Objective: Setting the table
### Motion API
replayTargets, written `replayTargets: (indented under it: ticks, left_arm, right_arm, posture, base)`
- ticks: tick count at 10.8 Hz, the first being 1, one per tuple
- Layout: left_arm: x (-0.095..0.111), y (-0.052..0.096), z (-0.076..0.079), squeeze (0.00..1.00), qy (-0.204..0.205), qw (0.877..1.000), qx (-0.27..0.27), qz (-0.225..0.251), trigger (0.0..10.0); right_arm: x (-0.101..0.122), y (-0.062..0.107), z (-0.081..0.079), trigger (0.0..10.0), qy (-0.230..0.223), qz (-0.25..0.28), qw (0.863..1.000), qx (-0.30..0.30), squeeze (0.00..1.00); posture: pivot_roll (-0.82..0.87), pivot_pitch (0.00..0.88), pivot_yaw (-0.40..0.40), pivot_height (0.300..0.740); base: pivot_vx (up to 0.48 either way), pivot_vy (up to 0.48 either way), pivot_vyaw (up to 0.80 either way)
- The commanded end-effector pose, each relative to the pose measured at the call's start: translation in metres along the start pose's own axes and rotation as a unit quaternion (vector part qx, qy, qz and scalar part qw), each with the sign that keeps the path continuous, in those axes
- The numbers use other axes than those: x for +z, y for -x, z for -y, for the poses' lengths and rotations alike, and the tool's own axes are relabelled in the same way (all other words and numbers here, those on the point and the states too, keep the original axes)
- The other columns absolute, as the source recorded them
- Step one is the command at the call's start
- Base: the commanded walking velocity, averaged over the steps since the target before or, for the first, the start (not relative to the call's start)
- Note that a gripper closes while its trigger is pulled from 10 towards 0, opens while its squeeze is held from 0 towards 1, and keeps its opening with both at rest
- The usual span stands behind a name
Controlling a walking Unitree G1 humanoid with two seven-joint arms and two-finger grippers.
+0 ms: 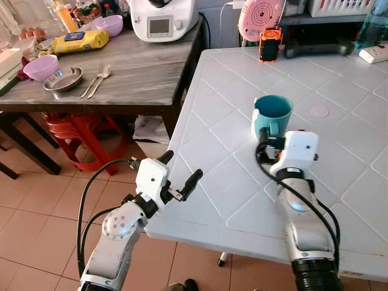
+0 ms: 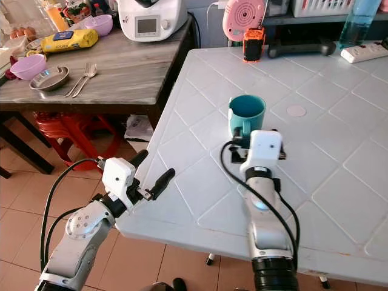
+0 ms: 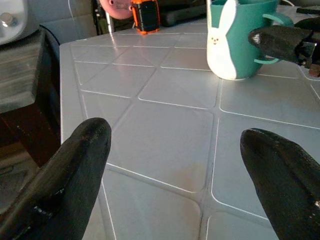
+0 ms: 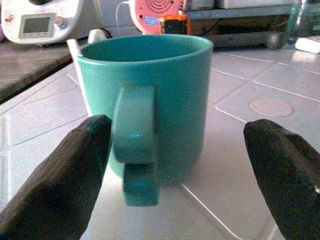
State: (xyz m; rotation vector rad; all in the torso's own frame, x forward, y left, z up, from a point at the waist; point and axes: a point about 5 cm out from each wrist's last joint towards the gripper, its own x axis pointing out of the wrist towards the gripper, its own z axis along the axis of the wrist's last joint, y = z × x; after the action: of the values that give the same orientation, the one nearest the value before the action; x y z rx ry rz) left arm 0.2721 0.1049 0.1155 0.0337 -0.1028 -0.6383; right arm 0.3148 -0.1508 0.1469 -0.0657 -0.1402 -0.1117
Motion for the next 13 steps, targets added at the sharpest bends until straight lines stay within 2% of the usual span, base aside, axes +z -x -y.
replayTargets:
  ticks: [1,3,4,7,9,13]
  left_arm:
    - [-0.002,0.001,-0.004,0.00,-0.008,1.000,0.004,-0.010,10.0]
    - [-0.003,0.002,-0.003,0.00,-0.009,1.000,0.008,-0.011,10.0]
    - [-0.003,0.002,-0.003,0.00,-0.008,1.000,0.010,-0.011,10.0]
    - [-0.002,0.003,-0.002,0.00,0.002,1.000,0.009,-0.006,10.0]
    - [0.001,0.003,0.003,0.00,0.048,0.998,-0.024,0.011,10.0]
    - [0.005,0.003,0.008,0.00,0.075,0.995,-0.068,0.017,10.0]
  right_arm:
    - [0.009,-0.002,-0.012,10.0,-0.003,0.016,1.000,0.019,0.00]
    - [0.006,-0.003,-0.015,10.0,-0.004,0.007,0.999,0.031,0.00]
    - [0.007,-0.004,-0.017,0.0,-0.004,0.008,0.999,0.038,0.00]
    - [0.006,-0.004,-0.019,0.0,0.002,0.005,0.999,0.040,0.00]
    - [0.004,-0.003,-0.018,0.0,0.001,0.000,0.999,0.041,0.00]
    - [0.003,-0.005,-0.017,0.0,0.002,-0.002,0.999,0.040,0.00]
  posture:
    - [-0.09,0.118,0.187,0.740]
    - [-0.09,0.117,0.181,0.740]
    - [-0.09,0.119,0.176,0.740]
    - [-0.09,0.123,0.169,0.740]
    - [-0.09,0.123,0.166,0.740]
    - [-0.10,0.121,0.164,0.740]
  base:
    - [0.000,0.000,0.00]
    - [0.000,0.000,0.00]
    - [0.000,0.000,0.00]
    - [0.000,0.000,0.00]
    - [0.000,0.000,0.00]
    - [0.000,0.000,0.00]
